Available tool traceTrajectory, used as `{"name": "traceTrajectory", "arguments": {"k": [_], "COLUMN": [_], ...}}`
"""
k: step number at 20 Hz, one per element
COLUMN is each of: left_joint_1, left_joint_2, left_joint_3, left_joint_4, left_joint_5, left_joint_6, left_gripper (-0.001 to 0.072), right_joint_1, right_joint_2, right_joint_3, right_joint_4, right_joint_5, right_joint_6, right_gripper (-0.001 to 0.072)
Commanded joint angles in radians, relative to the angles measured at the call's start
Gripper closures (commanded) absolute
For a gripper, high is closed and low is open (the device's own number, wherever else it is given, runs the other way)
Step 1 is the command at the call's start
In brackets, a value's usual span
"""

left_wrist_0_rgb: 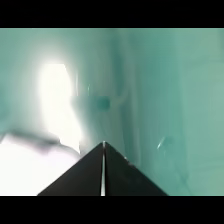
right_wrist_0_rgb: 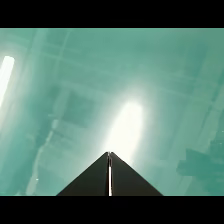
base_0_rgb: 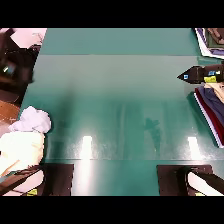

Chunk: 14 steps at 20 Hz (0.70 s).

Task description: Fold the shirts.

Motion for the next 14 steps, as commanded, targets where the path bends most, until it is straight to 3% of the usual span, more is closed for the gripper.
{"name": "traceTrajectory", "arguments": {"k": [1,2,11,12,13,14], "left_joint_1": [0.174,0.19,0.199,0.199,0.199,0.199], "left_joint_2": [0.111,0.111,0.111,0.111,0.111,0.111], "left_joint_3": [-0.249,-0.303,-0.672,-0.672,-0.669,-0.669], "left_joint_4": [0.047,0.049,0.125,0.126,0.125,0.124], "left_joint_5": [-0.01,0.017,0.404,0.413,0.411,0.41], "left_joint_6": [-0.029,-0.048,-0.095,-0.108,-0.105,-0.106], "left_gripper": [0.0219,-0.0013,-0.0013,0.0083,0.0341,0.0495], "right_joint_1": [0.001,0.002,0.003,0.003,0.003,0.003], "right_joint_2": [0.0,0.0,0.0,0.0,0.0,0.0], "right_joint_3": [0.0,0.0,0.0,0.0,0.0,0.0], "right_joint_4": [0.001,0.001,0.001,0.001,0.001,0.001], "right_joint_5": [0.024,0.024,0.035,0.035,0.035,0.034], "right_joint_6": [0.001,0.001,0.029,0.029,0.029,0.029], "right_gripper": [0.0697,0.0697,0.0697,0.0697,0.0697,0.0697]}}
